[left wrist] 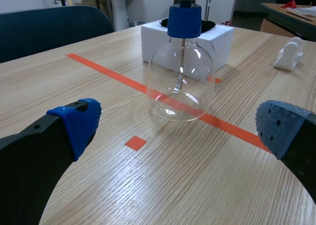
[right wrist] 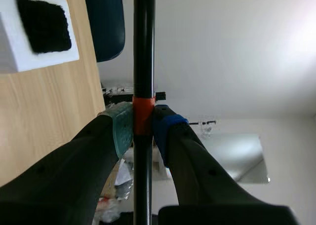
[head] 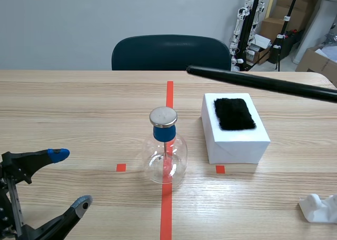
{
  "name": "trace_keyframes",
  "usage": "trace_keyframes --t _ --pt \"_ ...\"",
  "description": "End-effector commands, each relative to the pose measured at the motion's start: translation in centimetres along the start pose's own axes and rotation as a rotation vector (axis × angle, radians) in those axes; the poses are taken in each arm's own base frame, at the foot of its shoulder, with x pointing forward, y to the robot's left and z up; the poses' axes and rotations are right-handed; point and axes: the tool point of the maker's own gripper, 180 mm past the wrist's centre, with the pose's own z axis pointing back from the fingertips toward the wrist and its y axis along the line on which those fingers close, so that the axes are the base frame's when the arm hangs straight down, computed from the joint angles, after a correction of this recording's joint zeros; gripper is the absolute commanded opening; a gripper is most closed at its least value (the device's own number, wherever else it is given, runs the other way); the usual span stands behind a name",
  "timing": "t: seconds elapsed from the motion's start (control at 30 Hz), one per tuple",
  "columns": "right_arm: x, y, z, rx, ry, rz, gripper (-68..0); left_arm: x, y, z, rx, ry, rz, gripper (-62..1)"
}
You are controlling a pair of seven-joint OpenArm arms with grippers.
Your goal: Do the electroscope experiment. hold the rod still at the electroscope
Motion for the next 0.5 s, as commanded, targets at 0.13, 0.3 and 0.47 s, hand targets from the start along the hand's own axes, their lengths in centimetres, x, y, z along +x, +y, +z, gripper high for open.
trace_keyframes --t 0.13,0.3,0.47 --pt "0.9 -0.6 1.3 -0.056 0.009 -0.094 -67.9 0.8 0.0 -0.4 0.000 -0.038 -0.004 1.4" --pt "2.1 0.1 2.8 -0.055 -0.010 -0.164 -67.9 0.8 0.0 -0.4 0.000 -0.038 -0.004 1.4" --pt "3.7 2.4 3.8 0.027 -0.072 -0.149 -67.9 0.8 0.1 -0.4 0.000 -0.038 -0.004 1.4"
